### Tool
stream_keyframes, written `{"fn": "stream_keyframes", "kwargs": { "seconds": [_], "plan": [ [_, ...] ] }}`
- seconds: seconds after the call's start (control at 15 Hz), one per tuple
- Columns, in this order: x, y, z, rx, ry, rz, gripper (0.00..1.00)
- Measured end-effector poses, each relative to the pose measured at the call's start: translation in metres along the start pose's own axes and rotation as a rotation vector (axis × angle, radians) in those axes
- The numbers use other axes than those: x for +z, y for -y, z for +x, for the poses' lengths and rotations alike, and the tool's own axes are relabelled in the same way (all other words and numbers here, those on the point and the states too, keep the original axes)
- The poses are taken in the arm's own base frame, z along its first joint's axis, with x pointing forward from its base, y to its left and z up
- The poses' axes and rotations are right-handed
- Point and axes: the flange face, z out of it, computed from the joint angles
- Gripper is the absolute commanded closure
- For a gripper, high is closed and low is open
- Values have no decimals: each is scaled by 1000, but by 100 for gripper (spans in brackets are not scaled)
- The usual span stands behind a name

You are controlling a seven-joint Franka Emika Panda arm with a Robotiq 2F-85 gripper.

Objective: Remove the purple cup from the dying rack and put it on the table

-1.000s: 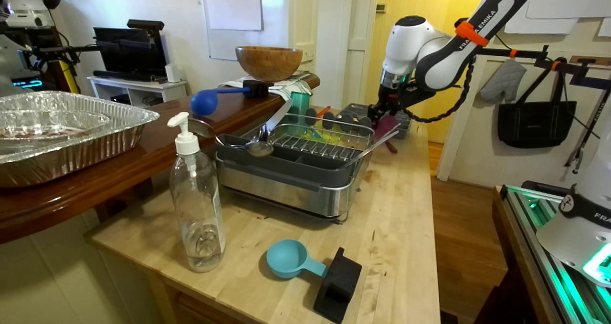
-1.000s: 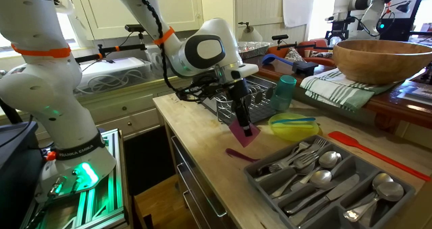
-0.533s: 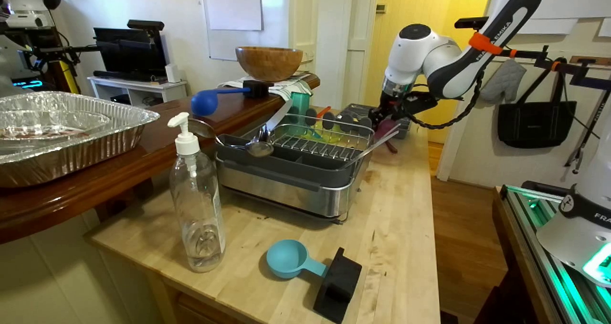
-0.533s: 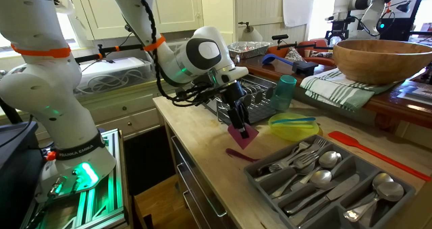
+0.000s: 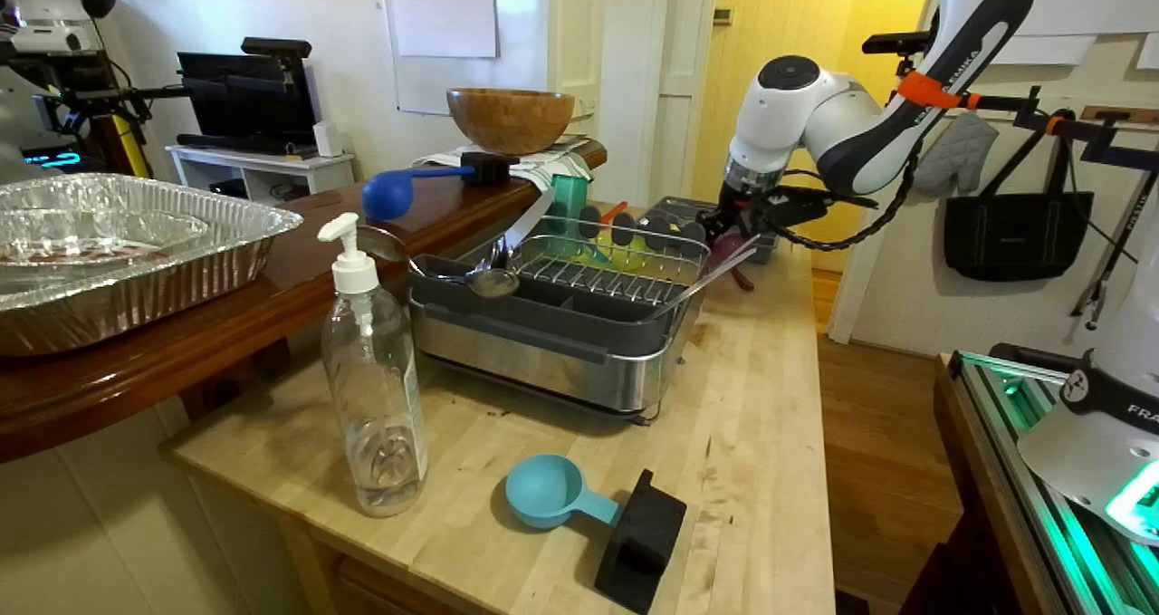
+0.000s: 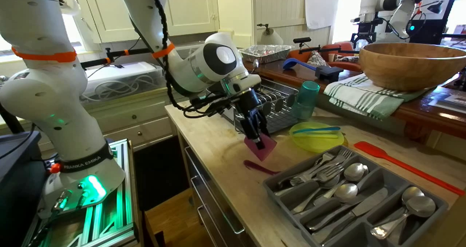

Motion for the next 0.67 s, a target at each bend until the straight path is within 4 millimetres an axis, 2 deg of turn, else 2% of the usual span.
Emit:
{"fn": "stream_keyframes", "kwargs": {
  "seconds": [0.67],
  "plan": [
    [3, -2, -4, 83, 15, -1, 0]
  ]
}}
